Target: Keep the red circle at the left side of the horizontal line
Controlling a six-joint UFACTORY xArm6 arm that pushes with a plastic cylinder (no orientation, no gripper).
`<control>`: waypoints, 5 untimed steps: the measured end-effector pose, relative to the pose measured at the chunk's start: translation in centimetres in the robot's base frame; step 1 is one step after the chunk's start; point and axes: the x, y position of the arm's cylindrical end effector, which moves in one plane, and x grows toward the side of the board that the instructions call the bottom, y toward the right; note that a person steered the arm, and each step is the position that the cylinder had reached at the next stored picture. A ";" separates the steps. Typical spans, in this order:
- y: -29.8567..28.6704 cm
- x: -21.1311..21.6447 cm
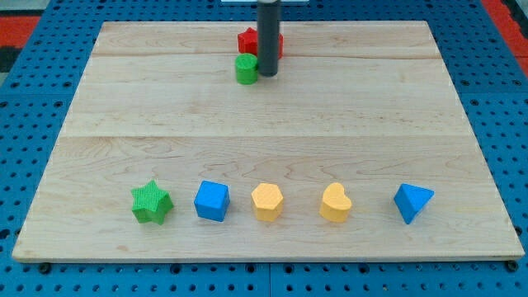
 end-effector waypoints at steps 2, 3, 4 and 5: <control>0.1 -4.5; 0.8 -3.4; 5.3 -3.2; 10.5 -7.7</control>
